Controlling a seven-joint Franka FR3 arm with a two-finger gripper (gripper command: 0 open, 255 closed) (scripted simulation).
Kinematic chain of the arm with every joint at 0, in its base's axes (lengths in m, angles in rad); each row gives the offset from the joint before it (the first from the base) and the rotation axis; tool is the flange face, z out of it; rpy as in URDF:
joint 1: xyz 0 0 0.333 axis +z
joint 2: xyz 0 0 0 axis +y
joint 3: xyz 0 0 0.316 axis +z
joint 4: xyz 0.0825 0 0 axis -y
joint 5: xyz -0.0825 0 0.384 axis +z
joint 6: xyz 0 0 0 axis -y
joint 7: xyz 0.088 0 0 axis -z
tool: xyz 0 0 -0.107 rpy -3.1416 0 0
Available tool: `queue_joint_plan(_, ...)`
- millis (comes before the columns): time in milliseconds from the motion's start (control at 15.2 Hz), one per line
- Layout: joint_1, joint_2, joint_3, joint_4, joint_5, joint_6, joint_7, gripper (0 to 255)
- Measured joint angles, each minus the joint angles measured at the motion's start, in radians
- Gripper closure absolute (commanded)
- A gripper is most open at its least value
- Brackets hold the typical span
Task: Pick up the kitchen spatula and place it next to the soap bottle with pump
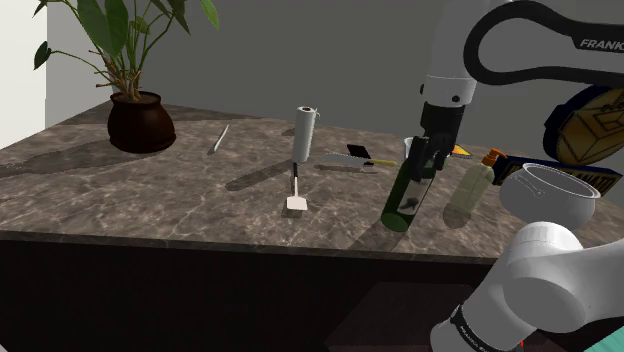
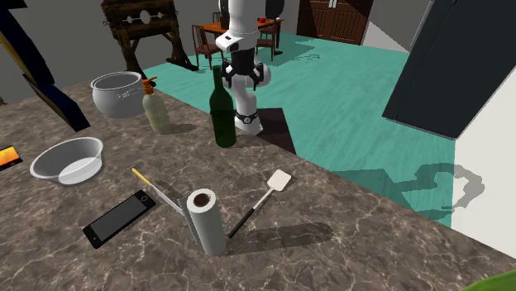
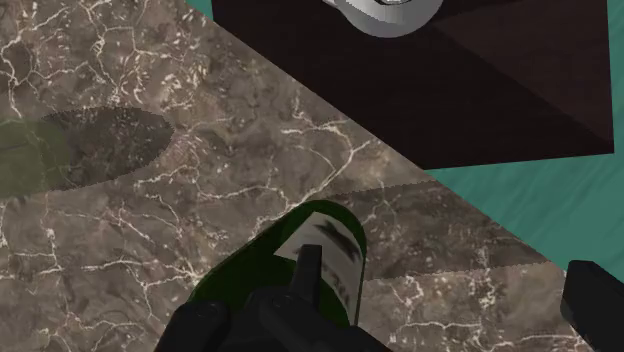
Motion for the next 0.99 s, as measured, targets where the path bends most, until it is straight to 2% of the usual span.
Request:
queue_joint_plan(198, -0.002, 0.036, 0.013, 0.002, 0.013, 0.040, 0.031, 0)
queue_joint_plan(594, -0.016, 0.198, 0.068, 0.002, 0.058, 0.239, 0.171, 0)
queue_joint_plan(990, -0.039, 0.400, 0.111, 0.068, 0.072, 0.418, 0.306, 0)
